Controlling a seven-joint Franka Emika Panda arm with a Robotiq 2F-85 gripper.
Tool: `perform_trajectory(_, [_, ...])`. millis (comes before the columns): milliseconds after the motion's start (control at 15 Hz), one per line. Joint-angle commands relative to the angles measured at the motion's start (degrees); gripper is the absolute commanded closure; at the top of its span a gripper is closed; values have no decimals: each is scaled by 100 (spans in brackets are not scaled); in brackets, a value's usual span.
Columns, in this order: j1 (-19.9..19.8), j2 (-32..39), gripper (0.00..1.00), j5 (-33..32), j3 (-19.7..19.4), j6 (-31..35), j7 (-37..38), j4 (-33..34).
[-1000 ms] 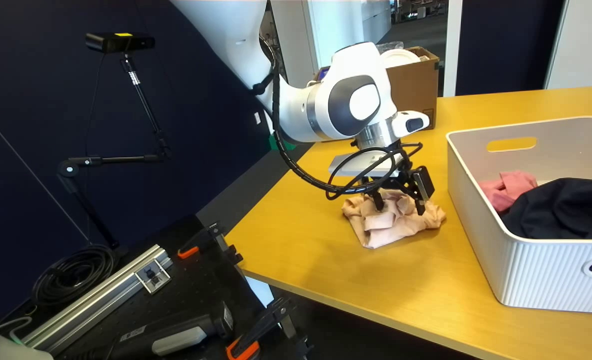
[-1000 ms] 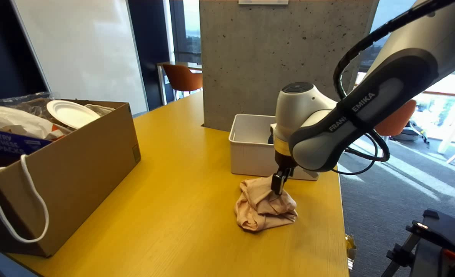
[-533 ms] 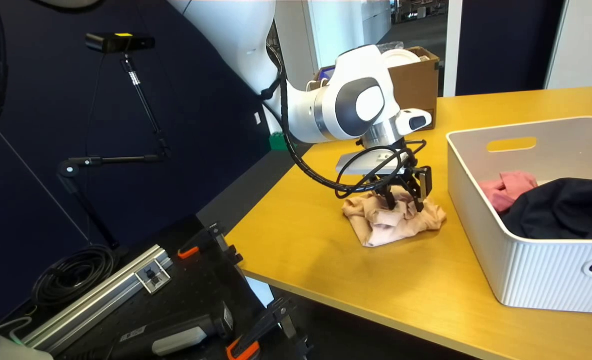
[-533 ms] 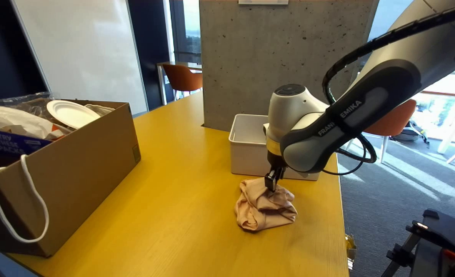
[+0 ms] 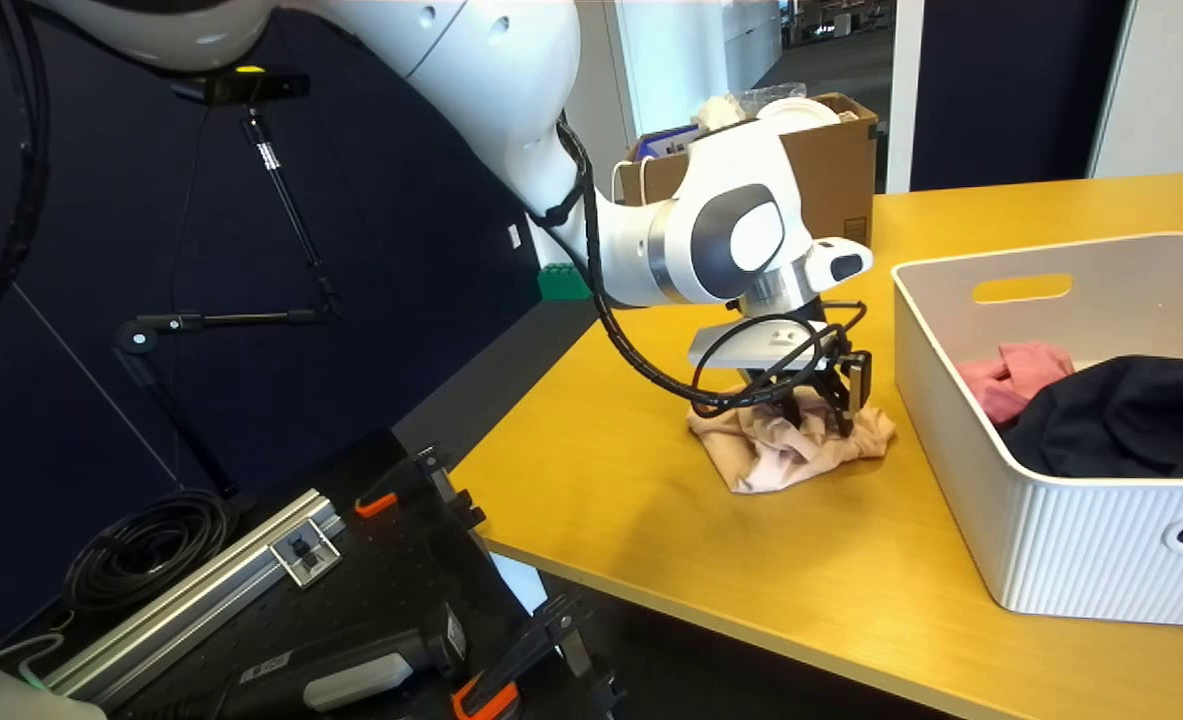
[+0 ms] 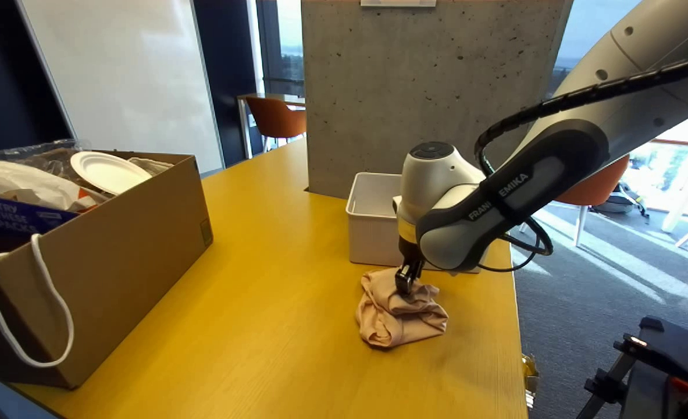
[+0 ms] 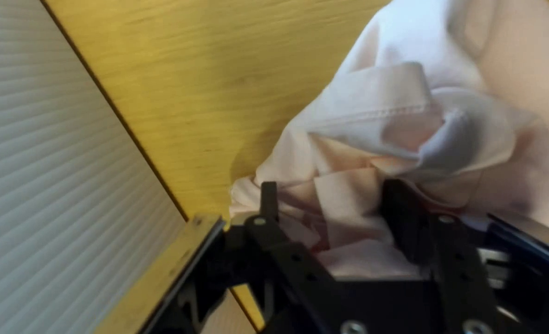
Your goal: Unfold the peach t-shirt and lay it out on the table.
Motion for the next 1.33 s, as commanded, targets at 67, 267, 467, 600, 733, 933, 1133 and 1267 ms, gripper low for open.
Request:
perform_trajectory(67, [-62, 241, 52, 11, 105, -132, -176, 452])
perform_trajectory(267, [-57, 240, 56, 14, 126, -115, -204, 500])
perform_trajectory(467, [-61, 244, 81, 26, 138, -127, -198, 543])
perform_trajectory(600, [-26, 140, 96, 17, 138, -102, -174, 442])
perform_trajectory(733, [82, -63, 100, -16, 63, -86, -53, 245])
perform_trajectory(933, [222, -511, 98, -59, -74, -120, 114, -112])
perform_trajectory(1133, [344, -1110, 98, -73, -198, -242, 318, -536])
perform_trajectory(1267, [410, -1422, 98, -90, -239, -374, 430, -681])
